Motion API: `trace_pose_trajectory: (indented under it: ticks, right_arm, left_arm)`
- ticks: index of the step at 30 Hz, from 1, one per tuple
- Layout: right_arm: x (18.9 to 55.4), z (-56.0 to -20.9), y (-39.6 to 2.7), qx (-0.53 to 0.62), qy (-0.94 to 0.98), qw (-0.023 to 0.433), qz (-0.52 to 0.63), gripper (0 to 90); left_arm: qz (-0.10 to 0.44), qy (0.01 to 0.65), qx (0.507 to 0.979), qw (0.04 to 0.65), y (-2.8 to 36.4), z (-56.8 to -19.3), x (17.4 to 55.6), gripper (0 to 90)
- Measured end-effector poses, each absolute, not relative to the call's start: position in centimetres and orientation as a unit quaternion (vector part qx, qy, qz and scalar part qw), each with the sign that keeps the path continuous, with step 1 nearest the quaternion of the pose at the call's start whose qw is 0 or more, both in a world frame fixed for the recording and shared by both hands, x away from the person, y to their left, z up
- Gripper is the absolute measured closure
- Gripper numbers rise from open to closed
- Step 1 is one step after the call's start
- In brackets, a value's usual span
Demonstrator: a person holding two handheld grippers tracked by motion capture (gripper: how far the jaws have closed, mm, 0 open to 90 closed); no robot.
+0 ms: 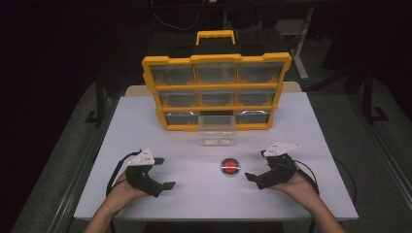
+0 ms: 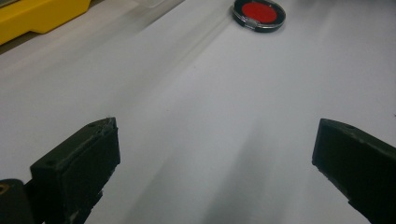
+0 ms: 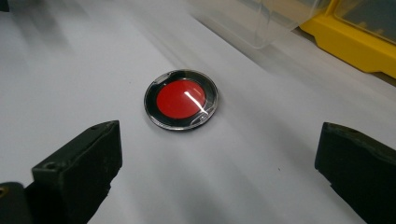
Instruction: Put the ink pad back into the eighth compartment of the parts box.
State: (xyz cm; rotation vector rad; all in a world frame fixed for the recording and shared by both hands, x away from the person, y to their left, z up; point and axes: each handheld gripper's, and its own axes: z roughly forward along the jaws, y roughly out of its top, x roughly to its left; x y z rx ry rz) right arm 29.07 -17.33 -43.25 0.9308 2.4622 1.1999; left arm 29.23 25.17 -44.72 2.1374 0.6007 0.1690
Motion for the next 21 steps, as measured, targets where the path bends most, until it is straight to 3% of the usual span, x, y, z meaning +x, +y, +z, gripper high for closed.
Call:
trace_pose_trajectory:
  ticks: [21]
  right_arm:
    - [30.3,-43.0,-16.2,0.310,0.850,0.114,0.410,0.2]
  left_arm:
    - [0.066,0.243,0.861,0.442,25.1,-44.7,29.2,0.5]
